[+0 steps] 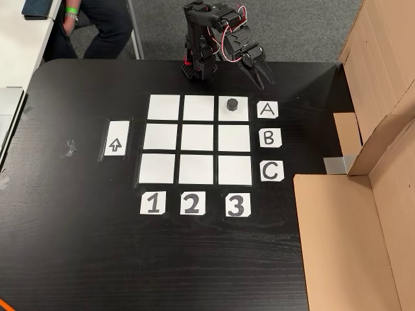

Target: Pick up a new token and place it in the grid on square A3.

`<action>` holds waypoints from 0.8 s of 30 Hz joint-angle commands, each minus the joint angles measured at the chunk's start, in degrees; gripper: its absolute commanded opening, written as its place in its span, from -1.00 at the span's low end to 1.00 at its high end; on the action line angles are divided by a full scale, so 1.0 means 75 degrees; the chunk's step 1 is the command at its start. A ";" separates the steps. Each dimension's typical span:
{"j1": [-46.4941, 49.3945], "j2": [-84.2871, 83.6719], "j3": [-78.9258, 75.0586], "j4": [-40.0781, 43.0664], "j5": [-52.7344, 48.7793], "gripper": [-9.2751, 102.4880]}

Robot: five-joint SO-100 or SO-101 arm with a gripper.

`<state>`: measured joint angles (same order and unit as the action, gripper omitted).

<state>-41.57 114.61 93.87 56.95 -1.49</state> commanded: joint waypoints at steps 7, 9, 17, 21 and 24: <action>0.0012 -0.0012 -0.0035 -0.0094 0.0059 -0.27; 0.0012 -0.0035 -0.0059 -0.0035 0.0035 -0.27; 0.0035 -0.0035 -0.0082 -0.0012 0.0000 -0.43; 0.0035 -0.0023 -0.0082 -0.0012 0.0000 -0.44; 0.0035 0.0000 -0.0082 -0.0012 0.0000 -0.41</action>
<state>-41.57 114.26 93.87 56.95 -1.49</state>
